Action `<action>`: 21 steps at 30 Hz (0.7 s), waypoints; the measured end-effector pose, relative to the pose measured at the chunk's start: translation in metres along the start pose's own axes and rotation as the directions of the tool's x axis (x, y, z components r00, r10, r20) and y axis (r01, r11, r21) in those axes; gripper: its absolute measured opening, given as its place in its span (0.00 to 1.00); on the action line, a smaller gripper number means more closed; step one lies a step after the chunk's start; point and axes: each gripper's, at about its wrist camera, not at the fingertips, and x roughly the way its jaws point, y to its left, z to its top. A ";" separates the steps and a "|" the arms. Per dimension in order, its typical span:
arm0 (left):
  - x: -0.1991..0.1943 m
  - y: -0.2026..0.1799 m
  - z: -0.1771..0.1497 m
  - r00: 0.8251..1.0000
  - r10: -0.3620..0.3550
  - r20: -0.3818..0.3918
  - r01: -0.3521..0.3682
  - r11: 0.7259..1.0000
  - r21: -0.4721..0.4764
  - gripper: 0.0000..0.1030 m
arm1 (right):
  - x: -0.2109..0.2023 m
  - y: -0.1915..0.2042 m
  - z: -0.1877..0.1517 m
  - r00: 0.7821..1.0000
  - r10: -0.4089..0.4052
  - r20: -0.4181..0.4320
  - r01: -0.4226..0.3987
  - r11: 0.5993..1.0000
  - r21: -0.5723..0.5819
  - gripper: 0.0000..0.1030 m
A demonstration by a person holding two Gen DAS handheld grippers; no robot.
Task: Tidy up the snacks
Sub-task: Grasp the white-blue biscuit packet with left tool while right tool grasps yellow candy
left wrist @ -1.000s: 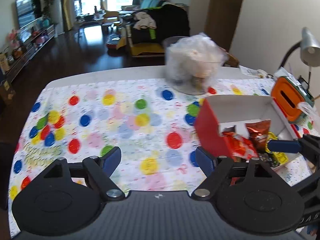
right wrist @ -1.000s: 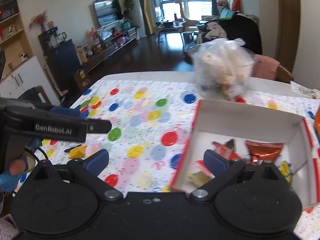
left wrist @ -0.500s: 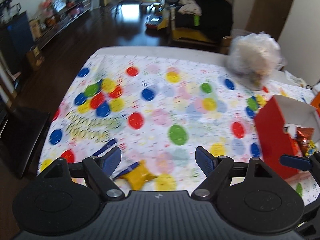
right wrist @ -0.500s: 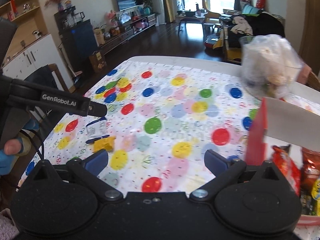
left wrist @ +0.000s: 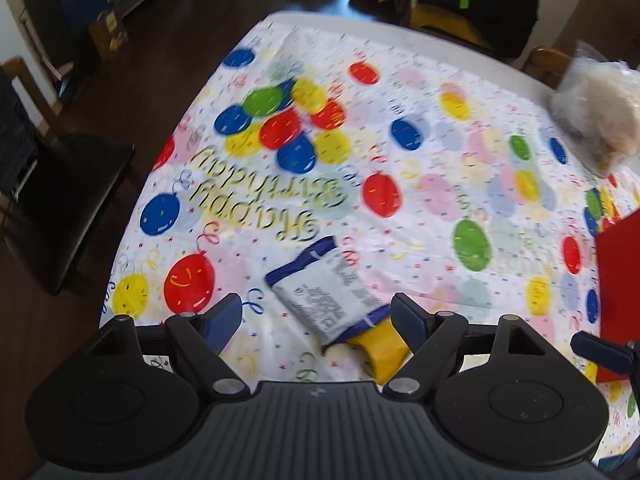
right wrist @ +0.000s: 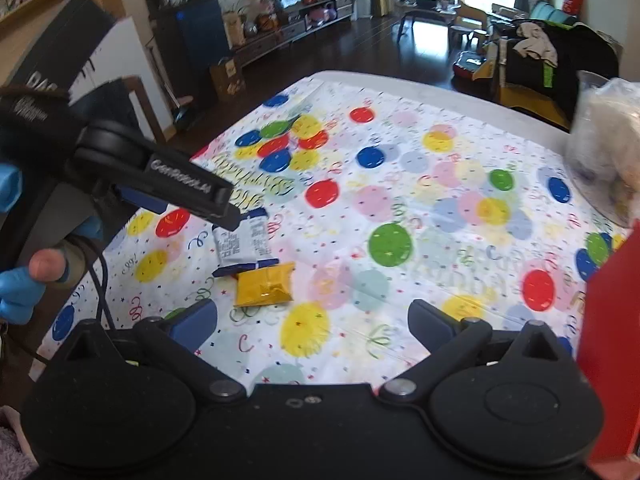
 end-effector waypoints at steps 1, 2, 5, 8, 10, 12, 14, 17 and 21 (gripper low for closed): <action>0.005 0.003 0.001 1.000 -0.005 -0.014 0.005 1.000 -0.010 0.79 | 0.005 0.003 0.001 1.000 0.003 -0.011 -0.003 1.000 -0.009 0.97; 0.010 0.006 0.003 1.000 -0.011 -0.024 0.011 1.000 -0.021 0.79 | 0.011 0.006 0.002 1.000 0.008 -0.022 -0.008 1.000 -0.019 0.95; 0.024 0.009 0.007 0.999 -0.014 -0.048 0.012 0.999 -0.044 0.79 | 0.025 0.013 0.005 0.999 0.011 -0.046 -0.013 0.999 -0.044 0.94; 0.035 0.009 0.011 0.997 -0.020 -0.073 0.016 0.998 -0.058 0.79 | 0.040 0.018 0.008 0.997 0.011 -0.071 -0.016 0.998 -0.065 0.89; 0.040 0.008 0.014 0.997 -0.019 -0.081 0.014 0.998 -0.063 0.79 | 0.050 0.020 0.010 0.996 0.004 -0.085 -0.011 0.997 -0.078 0.88; 0.044 0.007 0.018 0.996 -0.025 -0.087 0.019 0.998 -0.066 0.79 | 0.058 0.022 0.012 0.995 0.002 -0.096 -0.010 0.997 -0.082 0.84; 0.048 0.005 0.021 0.995 -0.032 -0.094 0.026 0.998 -0.064 0.79 | 0.066 0.023 0.014 0.994 0.000 -0.108 -0.009 0.996 -0.084 0.81; 0.055 0.000 0.024 0.992 -0.043 -0.117 0.037 0.998 -0.056 0.79 | 0.075 0.025 0.018 0.993 0.013 -0.120 -0.024 0.995 -0.096 0.77; 0.063 -0.001 0.026 0.989 -0.058 -0.136 0.049 0.996 -0.071 0.79 | 0.087 0.031 0.020 0.990 0.009 -0.139 -0.026 0.992 -0.124 0.73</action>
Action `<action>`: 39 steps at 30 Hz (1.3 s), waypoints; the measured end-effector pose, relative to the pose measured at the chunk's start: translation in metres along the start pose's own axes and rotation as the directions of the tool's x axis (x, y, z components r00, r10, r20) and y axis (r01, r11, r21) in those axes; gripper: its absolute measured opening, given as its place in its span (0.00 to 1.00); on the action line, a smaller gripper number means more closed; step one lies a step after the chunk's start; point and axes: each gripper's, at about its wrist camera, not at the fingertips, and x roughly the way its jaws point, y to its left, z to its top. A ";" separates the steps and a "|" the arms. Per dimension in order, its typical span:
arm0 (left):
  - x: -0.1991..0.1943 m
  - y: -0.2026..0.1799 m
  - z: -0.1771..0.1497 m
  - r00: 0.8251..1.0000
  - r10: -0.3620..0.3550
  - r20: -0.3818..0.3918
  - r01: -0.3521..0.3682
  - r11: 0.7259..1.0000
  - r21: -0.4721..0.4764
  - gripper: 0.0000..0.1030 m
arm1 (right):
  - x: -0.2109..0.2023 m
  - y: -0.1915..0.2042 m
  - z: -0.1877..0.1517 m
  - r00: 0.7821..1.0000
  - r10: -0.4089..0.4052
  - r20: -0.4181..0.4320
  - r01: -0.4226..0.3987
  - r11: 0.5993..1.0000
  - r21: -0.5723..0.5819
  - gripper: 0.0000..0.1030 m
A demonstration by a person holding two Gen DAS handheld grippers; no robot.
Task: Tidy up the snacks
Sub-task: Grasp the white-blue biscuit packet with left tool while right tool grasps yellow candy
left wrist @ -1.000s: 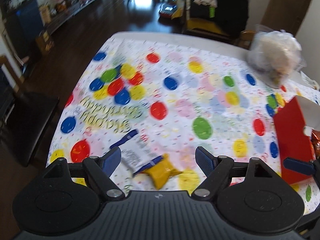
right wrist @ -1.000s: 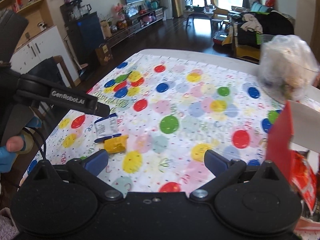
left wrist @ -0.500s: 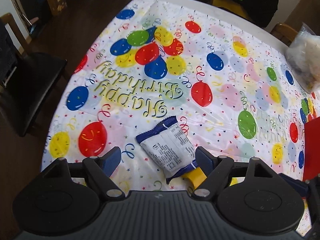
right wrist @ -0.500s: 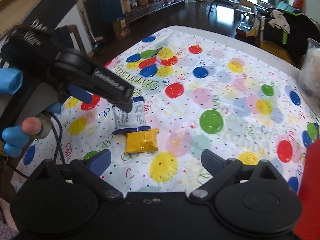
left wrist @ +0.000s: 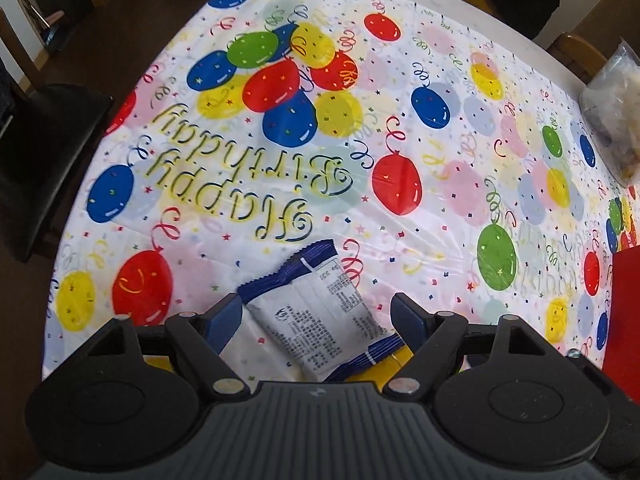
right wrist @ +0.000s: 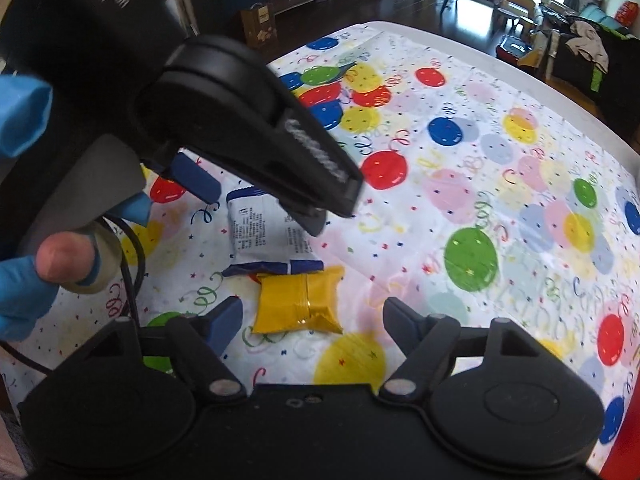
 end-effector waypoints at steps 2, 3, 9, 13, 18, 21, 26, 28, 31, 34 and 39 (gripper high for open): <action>0.002 0.001 0.001 1.000 -0.007 -0.002 0.007 1.000 -0.011 0.79 | 0.005 0.001 0.001 1.000 0.000 -0.011 0.000 1.000 -0.007 0.70; 0.003 0.001 0.002 1.000 -0.012 -0.004 0.012 1.000 -0.014 0.79 | 0.007 0.001 0.002 1.000 -0.001 -0.015 0.001 1.000 -0.010 0.67; 0.008 -0.003 0.000 1.000 -0.008 -0.012 0.008 1.000 -0.001 0.78 | 0.016 0.002 0.002 1.000 -0.006 -0.031 0.006 1.000 -0.021 0.58; 0.010 -0.005 -0.004 1.000 -0.002 -0.013 0.002 1.000 0.000 0.73 | 0.017 0.004 0.000 1.000 -0.007 -0.030 0.006 0.999 -0.036 0.52; 0.009 -0.007 -0.007 1.000 0.016 0.003 -0.017 1.000 0.018 0.64 | 0.015 0.004 -0.003 1.000 -0.007 -0.019 0.006 0.999 -0.045 0.43; 0.007 -0.006 -0.008 1.000 0.015 0.006 -0.015 1.000 0.020 0.59 | 0.012 0.004 -0.007 1.000 -0.006 -0.013 0.005 0.999 -0.037 0.41; 0.005 -0.005 -0.011 1.000 0.013 0.017 -0.013 1.000 0.018 0.53 | 0.009 -0.002 -0.010 1.000 -0.024 -0.019 0.023 1.000 -0.013 0.40; 0.004 -0.005 -0.013 1.000 0.015 0.020 -0.015 1.000 0.021 0.53 | 0.005 -0.005 -0.013 1.000 -0.027 -0.016 0.027 1.000 0.002 0.39; 0.002 -0.005 -0.016 1.000 0.018 0.024 -0.019 1.000 0.022 0.52 | -0.004 -0.013 -0.019 0.999 -0.041 -0.008 0.042 0.999 0.033 0.39; 0.001 -0.004 -0.019 0.999 0.023 0.026 -0.023 1.000 0.018 0.52 | -0.013 -0.023 -0.027 0.999 -0.050 0.001 0.049 0.996 0.081 0.39; -0.003 -0.002 -0.026 0.999 0.028 0.028 -0.028 1.000 0.012 0.52 | -0.027 -0.041 -0.038 0.997 -0.072 0.005 0.071 0.982 0.173 0.39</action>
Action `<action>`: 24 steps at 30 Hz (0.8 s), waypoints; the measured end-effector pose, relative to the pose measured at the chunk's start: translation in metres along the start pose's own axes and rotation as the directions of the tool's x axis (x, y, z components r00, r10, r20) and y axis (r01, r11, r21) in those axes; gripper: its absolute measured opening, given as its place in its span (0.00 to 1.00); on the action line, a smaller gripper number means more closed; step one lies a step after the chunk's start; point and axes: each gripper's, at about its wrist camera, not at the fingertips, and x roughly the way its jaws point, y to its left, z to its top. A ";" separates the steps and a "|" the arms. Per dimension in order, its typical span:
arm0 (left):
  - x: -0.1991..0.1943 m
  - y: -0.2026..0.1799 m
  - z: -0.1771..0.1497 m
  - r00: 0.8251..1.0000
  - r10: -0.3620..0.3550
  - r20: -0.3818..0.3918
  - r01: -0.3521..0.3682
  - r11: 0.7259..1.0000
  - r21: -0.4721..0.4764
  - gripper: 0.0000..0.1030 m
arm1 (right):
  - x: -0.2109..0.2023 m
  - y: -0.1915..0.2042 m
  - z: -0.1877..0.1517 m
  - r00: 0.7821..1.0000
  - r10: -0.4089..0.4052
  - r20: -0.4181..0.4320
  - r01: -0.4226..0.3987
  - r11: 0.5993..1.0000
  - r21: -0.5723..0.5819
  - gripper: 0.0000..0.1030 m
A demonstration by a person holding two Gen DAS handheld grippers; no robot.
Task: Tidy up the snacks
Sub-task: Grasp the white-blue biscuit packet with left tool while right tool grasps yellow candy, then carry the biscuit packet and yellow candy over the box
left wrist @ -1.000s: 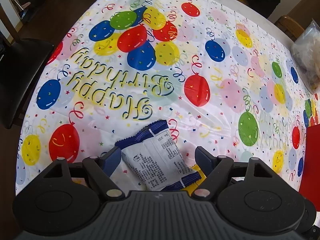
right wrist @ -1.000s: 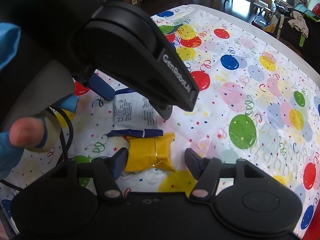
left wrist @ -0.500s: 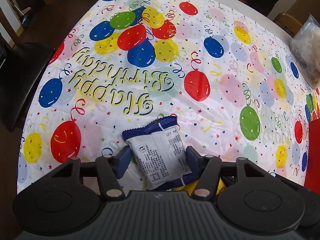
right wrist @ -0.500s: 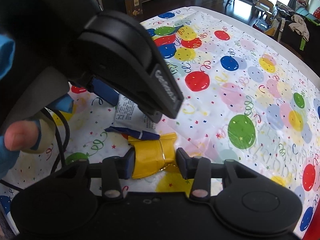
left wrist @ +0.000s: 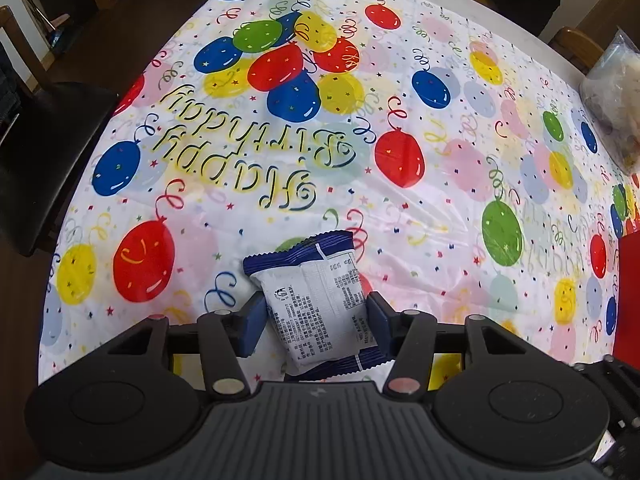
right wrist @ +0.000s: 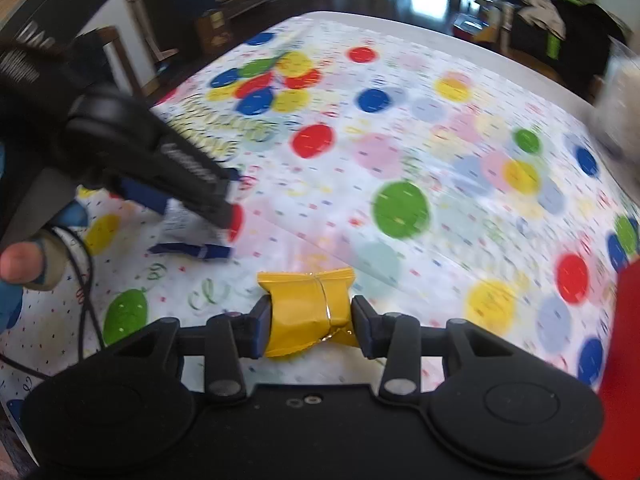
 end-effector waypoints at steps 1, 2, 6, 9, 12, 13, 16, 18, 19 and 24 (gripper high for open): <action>-0.002 0.000 -0.002 1.000 0.000 0.002 0.000 1.000 0.003 0.52 | -0.004 -0.005 -0.002 1.000 0.001 0.003 -0.001 1.000 0.020 0.39; -0.004 -0.001 -0.004 1.000 -0.002 0.003 0.002 1.000 0.007 0.52 | -0.008 -0.008 -0.004 1.000 -0.001 0.007 0.000 0.999 0.038 0.39; -0.013 -0.004 -0.012 1.000 -0.005 0.010 0.005 1.000 0.019 0.52 | -0.027 -0.024 -0.012 0.999 -0.010 0.033 0.007 0.995 0.099 0.39; -0.023 -0.011 -0.019 0.999 -0.026 0.021 0.025 0.999 0.031 0.52 | -0.043 -0.035 -0.017 0.998 -0.011 0.062 0.002 0.990 0.140 0.39; -0.035 -0.021 -0.024 0.999 -0.041 0.034 0.040 0.998 0.053 0.52 | -0.059 -0.045 -0.019 0.996 -0.017 0.093 0.001 0.986 0.168 0.39; -0.039 -0.026 -0.026 0.998 -0.051 0.040 0.049 0.997 0.062 0.52 | -0.066 -0.048 -0.020 0.994 -0.020 0.103 0.002 0.985 0.175 0.39; -0.054 -0.042 -0.032 0.995 -0.081 0.061 0.075 0.992 0.098 0.52 | -0.085 -0.057 -0.023 0.990 -0.031 0.139 0.004 0.982 0.188 0.39; -0.062 -0.055 -0.036 0.992 -0.098 0.074 0.089 0.988 0.124 0.52 | -0.098 -0.065 -0.026 0.986 -0.041 0.163 0.010 0.982 0.190 0.39; -0.067 -0.061 -0.038 0.991 -0.108 0.079 0.096 0.986 0.138 0.52 | -0.104 -0.068 -0.028 0.984 -0.048 0.173 0.014 0.982 0.191 0.39; -0.085 -0.098 -0.045 0.983 -0.158 0.098 0.135 0.970 0.202 0.52 | -0.131 -0.091 -0.039 0.974 -0.080 0.212 0.034 0.976 0.216 0.39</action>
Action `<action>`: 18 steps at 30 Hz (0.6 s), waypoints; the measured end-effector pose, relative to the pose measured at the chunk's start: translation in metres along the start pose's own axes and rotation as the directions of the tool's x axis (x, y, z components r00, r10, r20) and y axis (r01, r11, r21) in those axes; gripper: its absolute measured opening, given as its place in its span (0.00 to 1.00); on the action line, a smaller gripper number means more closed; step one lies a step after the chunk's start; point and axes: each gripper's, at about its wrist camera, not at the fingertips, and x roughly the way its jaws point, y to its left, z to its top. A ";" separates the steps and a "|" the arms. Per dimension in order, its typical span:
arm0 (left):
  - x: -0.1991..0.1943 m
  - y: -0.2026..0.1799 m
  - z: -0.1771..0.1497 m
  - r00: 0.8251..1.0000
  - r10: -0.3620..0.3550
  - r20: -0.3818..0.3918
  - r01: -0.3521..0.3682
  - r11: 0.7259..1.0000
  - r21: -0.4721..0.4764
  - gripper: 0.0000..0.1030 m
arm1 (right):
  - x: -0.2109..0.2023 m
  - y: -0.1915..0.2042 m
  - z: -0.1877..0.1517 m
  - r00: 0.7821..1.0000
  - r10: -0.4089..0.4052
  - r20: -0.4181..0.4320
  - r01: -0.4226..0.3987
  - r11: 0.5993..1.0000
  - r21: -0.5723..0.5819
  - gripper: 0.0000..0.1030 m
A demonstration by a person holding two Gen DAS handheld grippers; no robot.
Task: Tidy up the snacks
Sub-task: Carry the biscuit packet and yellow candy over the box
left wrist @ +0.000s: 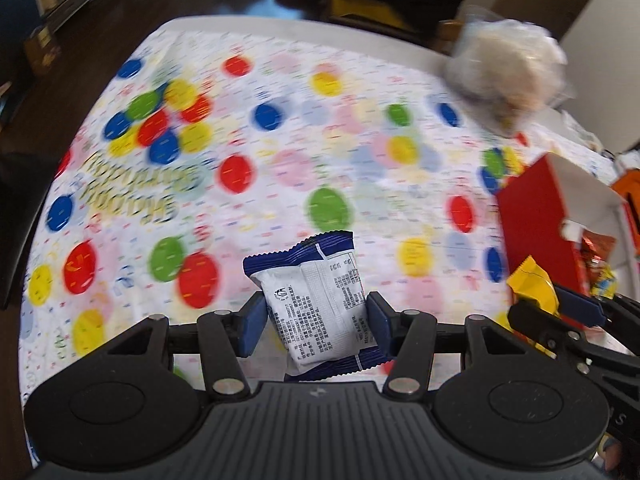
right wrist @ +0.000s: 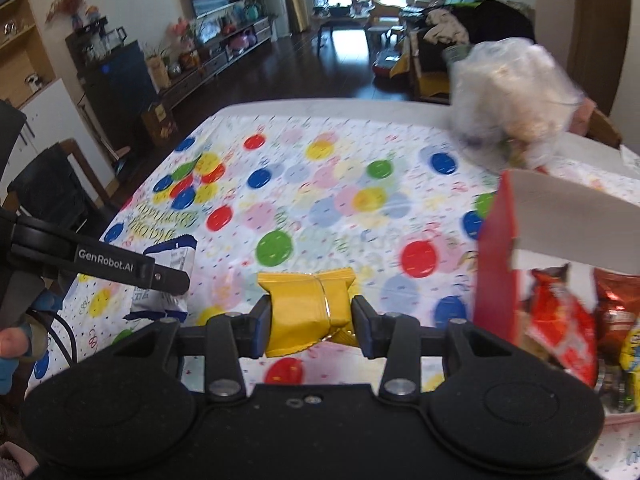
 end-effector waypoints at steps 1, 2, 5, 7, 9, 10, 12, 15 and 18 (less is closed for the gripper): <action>-0.002 -0.009 0.001 1.000 -0.009 0.006 0.009 1.000 0.014 0.52 | -0.005 -0.006 0.000 1.000 -0.007 0.007 0.007 1.000 0.009 0.39; -0.005 -0.017 0.001 1.000 -0.017 0.012 0.017 0.999 0.028 0.52 | -0.009 -0.012 -0.001 1.000 -0.014 0.015 0.014 1.000 0.018 0.39; -0.010 -0.042 0.002 0.999 -0.040 0.027 0.038 0.997 0.073 0.52 | -0.023 -0.032 -0.002 0.999 -0.041 0.034 0.039 0.998 0.048 0.39; -0.012 -0.059 0.003 0.998 -0.057 0.034 0.053 0.993 0.105 0.52 | -0.031 -0.046 -0.004 0.997 -0.061 0.047 0.057 0.996 0.067 0.39; -0.014 -0.077 0.005 0.997 -0.067 0.039 0.061 0.989 0.136 0.52 | -0.039 -0.059 -0.006 0.995 -0.081 0.058 0.076 0.994 0.084 0.39; -0.014 -0.086 0.005 0.996 -0.073 0.041 0.066 0.986 0.152 0.52 | -0.042 -0.065 -0.007 0.994 -0.091 0.062 0.085 0.992 0.091 0.39; -0.015 -0.104 0.006 0.996 -0.084 0.042 0.075 0.981 0.180 0.52 | -0.051 -0.078 -0.009 0.991 -0.109 0.071 0.102 0.989 0.105 0.39; -0.014 -0.129 0.007 0.994 -0.101 0.040 0.090 0.972 0.217 0.52 | -0.061 -0.097 -0.013 0.987 -0.138 0.082 0.127 0.985 0.120 0.39; -0.013 -0.155 0.006 0.993 -0.111 0.038 0.097 0.962 0.255 0.52 | -0.071 -0.115 -0.016 0.982 -0.163 0.092 0.149 0.979 0.138 0.39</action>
